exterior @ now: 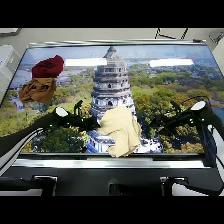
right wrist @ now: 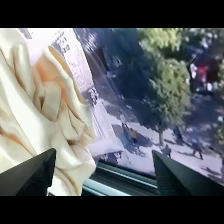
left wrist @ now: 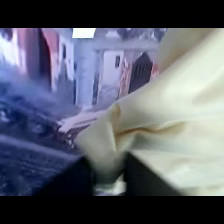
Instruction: Fold the clothes and pants, and hang the long-sleeved shirts on hangers.
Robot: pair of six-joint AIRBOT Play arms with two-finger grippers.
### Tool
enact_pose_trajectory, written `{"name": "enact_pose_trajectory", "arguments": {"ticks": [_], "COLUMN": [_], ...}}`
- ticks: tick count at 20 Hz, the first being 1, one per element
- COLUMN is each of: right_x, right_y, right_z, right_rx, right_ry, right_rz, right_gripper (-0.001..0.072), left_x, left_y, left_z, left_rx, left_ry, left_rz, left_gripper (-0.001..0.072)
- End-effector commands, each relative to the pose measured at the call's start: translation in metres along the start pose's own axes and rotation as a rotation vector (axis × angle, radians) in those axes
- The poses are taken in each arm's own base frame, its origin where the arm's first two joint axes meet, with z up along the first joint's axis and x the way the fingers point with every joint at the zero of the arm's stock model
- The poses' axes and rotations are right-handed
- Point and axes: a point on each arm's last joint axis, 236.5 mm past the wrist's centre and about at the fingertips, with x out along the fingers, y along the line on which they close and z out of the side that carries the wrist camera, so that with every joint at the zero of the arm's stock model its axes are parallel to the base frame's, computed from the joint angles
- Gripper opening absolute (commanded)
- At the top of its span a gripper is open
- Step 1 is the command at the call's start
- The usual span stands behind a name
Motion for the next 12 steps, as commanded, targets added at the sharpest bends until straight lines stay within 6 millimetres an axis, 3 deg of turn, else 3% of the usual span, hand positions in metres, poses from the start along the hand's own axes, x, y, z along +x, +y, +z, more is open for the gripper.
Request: {"name": "enact_pose_trajectory", "arguments": {"ticks": [1, 4, 7, 8, 10, 11, 12], "right_x": [0.015, 0.033, 0.065, 0.074, 0.084, 0.084, 0.081], "right_y": [0.002, 0.013, 0.031, 0.034, 0.038, 0.041, 0.046], "right_z": [0.006, 0.008, 0.005, 0.005, 0.005, 0.006, 0.006], "right_rx": [0.048, 0.022, -0.012, 0.011, 0.017, 0.015, 0.002], "right_ry": [-0.050, -0.076, -0.059, -0.059, -0.065, -0.066, -0.062], "right_rz": [0.055, 0.074, 0.051, 0.041, 0.027, 0.034, 0.041], "right_gripper": [0.0687, 0.0671, 0.0669, 0.0633, 0.0287, 0.0070, 0.0041], "left_x": [0.008, -0.003, -0.016, -0.020, -0.029, -0.034, -0.040], "left_y": [-0.012, -0.024, -0.038, -0.042, -0.051, -0.056, -0.059], "left_z": [0.010, 0.011, 0.012, 0.012, 0.013, 0.014, 0.016], "left_rx": [-0.011, 0.025, 0.052, 0.061, 0.080, 0.095, 0.111], "left_ry": [-0.055, -0.076, -0.099, -0.107, -0.128, -0.141, -0.155], "left_rz": [-0.053, -0.072, -0.094, -0.101, -0.116, -0.123, -0.131], "left_gripper": [0.0024, 0.0023, 0.0023, 0.0023, 0.0023, 0.0023, 0.0023]}}
